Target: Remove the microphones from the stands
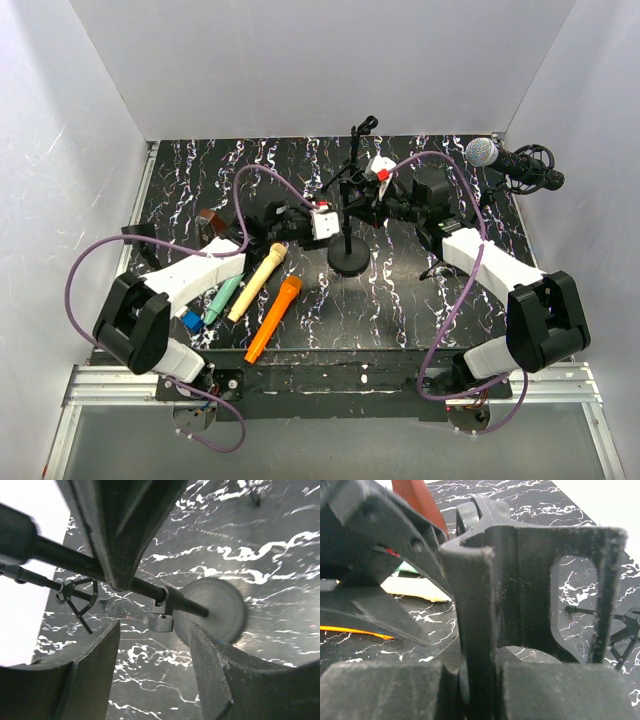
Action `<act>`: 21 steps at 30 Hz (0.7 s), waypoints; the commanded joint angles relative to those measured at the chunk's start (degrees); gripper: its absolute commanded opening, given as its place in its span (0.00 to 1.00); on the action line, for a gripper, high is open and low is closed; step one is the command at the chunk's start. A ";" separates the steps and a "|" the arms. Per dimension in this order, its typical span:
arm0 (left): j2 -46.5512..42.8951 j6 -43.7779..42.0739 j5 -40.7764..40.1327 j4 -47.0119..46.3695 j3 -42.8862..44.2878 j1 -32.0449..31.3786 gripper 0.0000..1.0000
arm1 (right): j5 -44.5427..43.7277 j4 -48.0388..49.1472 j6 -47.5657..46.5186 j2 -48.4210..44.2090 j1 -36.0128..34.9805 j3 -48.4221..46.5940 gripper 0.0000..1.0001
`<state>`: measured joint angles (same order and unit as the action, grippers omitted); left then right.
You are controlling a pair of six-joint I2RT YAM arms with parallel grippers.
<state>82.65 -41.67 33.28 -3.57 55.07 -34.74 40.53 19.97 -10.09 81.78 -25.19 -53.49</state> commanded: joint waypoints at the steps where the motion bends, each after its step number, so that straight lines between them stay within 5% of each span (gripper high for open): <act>1: 2.33 -13.43 -6.29 -8.11 -1.72 -2.08 0.53 | 1.39 -0.89 4.20 0.58 -0.30 -2.23 0.01; 10: 4.09 -18.17 -4.88 -2.67 -0.93 -3.23 0.43 | 1.39 -1.16 4.81 0.31 -0.21 -2.05 0.01; 14: 5.85 -18.01 -7.87 -4.42 -0.67 -3.40 0.29 | 1.39 -1.24 4.73 0.31 -0.21 -2.05 0.01; 17: 8.31 -16.35 -10.07 -2.23 2.31 -3.32 0.10 | 1.48 -1.42 4.20 0.23 -0.21 -2.14 0.01; 21: 9.98 -12.39 -12.27 -1.17 4.69 -3.32 0.00 | 1.74 -1.60 3.67 0.31 -0.04 -2.31 0.01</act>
<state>90.61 -57.21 25.89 -5.93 56.66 -38.24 38.17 19.79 -7.79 81.91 -24.34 -53.71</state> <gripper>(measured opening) 0.055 0.100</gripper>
